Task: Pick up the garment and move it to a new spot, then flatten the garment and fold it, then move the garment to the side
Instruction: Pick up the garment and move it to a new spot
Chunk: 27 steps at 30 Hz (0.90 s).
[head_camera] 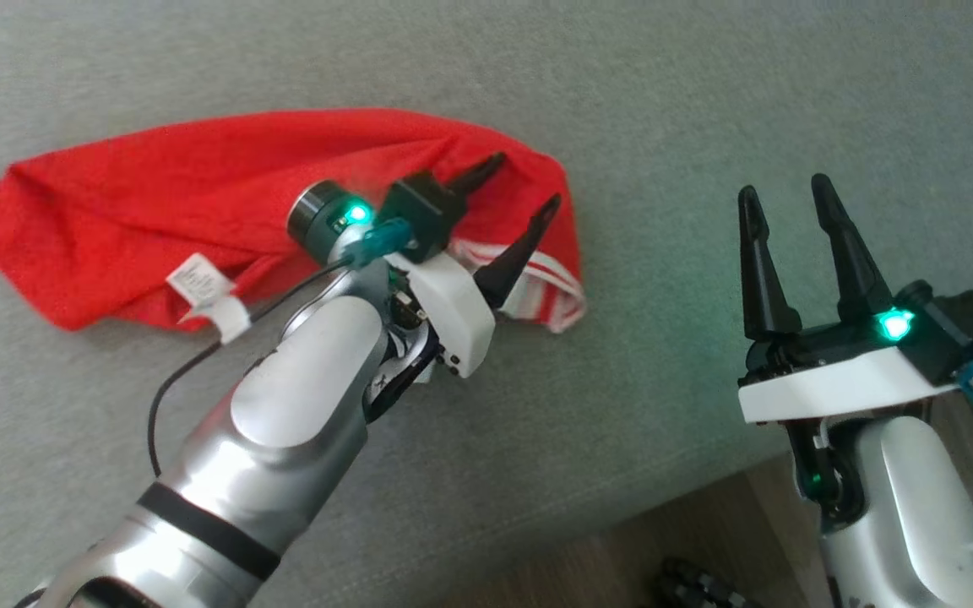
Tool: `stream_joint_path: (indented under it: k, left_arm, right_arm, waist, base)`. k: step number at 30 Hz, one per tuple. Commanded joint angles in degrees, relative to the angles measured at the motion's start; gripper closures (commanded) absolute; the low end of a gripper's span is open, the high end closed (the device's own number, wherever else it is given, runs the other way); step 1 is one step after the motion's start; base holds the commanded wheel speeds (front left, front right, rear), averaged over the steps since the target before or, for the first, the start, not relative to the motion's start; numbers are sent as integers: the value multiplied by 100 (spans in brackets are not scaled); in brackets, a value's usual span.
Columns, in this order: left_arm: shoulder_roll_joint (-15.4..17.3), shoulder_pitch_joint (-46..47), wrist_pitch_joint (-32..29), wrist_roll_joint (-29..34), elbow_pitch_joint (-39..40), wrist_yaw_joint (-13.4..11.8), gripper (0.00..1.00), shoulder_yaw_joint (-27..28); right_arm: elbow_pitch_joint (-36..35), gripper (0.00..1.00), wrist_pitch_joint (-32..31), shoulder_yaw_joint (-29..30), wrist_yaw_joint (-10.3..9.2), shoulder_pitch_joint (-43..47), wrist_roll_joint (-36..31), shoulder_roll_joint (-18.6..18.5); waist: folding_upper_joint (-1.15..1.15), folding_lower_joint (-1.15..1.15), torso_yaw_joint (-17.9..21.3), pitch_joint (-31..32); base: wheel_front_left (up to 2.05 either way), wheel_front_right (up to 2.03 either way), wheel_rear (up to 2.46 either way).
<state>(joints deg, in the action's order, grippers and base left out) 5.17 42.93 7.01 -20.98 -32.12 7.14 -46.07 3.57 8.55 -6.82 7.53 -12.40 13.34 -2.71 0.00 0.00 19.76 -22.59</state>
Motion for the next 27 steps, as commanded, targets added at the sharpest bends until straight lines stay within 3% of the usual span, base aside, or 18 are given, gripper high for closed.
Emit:
stream_joint_path:
  k: [1, 7, 18, 27]
  left_arm:
    - [-20, 154, 160, -80, 192, 16, 0, 165]
    - [136, -230, 661, -242, 586, -420, 0, 619]
    - [1024, -1393, 795, -468, 1566, -1280, 0, 1936]
    - [1440, -2441, 797, -496, 2083, -1616, 0, 2818]
  right_arm:
    - [-151, 0, 7, -72, -4, -84, -80, -17]
    - [-129, 0, -143, -2, -4, -26, -257, -17]
    - [-124, 0, -416, 152, -4, 190, -512, -17]
    - [-56, 0, -540, 175, -4, 306, -652, -17]
  waist:
    - [0, 0, -160, 151]
    - [0, 0, -587, 562]
    - [0, 0, -1408, 1121]
    - [0, 0, -1815, 1401]
  base:
    - [0, 0, 0]
    - [0, 0, 0]
    - [0, 0, 0]
    - [0, 0, 0]
